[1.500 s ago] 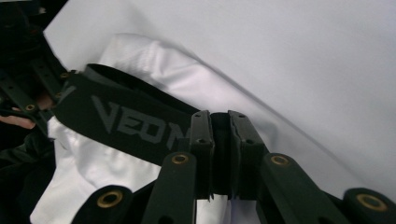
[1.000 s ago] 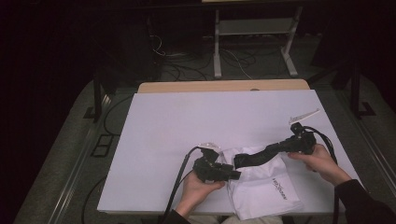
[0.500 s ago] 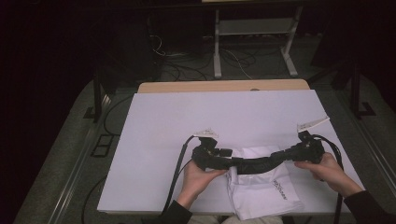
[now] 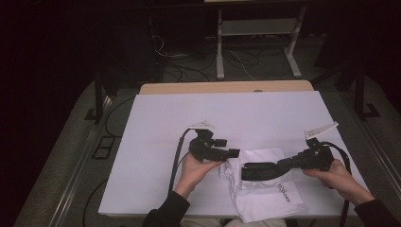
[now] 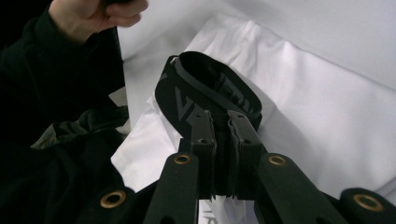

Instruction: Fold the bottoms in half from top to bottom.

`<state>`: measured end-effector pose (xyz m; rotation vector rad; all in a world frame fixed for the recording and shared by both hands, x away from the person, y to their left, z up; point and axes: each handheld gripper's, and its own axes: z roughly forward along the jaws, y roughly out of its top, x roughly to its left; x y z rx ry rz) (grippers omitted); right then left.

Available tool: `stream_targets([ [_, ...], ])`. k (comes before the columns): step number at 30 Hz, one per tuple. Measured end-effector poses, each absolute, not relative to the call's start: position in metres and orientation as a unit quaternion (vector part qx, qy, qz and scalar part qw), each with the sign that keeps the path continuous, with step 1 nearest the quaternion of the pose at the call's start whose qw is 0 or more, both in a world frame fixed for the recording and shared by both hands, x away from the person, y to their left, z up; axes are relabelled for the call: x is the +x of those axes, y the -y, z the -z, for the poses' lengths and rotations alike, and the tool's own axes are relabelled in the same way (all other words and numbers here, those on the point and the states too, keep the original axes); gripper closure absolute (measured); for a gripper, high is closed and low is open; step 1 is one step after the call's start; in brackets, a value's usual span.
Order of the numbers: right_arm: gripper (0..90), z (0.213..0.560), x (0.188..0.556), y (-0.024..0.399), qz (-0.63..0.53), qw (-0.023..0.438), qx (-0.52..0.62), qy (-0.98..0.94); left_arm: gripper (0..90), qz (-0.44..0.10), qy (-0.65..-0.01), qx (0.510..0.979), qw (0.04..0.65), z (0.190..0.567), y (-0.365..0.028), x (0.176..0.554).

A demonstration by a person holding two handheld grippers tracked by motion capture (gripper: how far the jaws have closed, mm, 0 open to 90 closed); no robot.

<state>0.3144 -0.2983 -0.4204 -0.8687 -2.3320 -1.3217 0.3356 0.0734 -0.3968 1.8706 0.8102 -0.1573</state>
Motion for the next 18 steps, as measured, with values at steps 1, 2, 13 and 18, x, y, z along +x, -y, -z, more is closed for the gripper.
stream_targets([
  [1,80.3,0.420,0.314,0.298,0.463,0.161,-0.304,0.817,20.5,0.066,-0.338,0.781,0.521,0.397,-0.073,0.336],
  [2,80.2,0.420,0.311,0.299,0.463,0.160,-0.300,0.818,19.8,0.059,-0.337,0.782,0.521,0.397,-0.077,0.338],
  [13,80.3,0.420,0.293,0.301,0.438,0.142,-0.296,0.837,15.5,0.007,-0.308,0.796,0.521,0.399,-0.091,0.332],
  [18,79.5,0.420,0.283,0.300,0.429,0.138,-0.286,0.846,14.7,0.006,-0.310,0.791,0.528,0.402,-0.096,0.332],
])
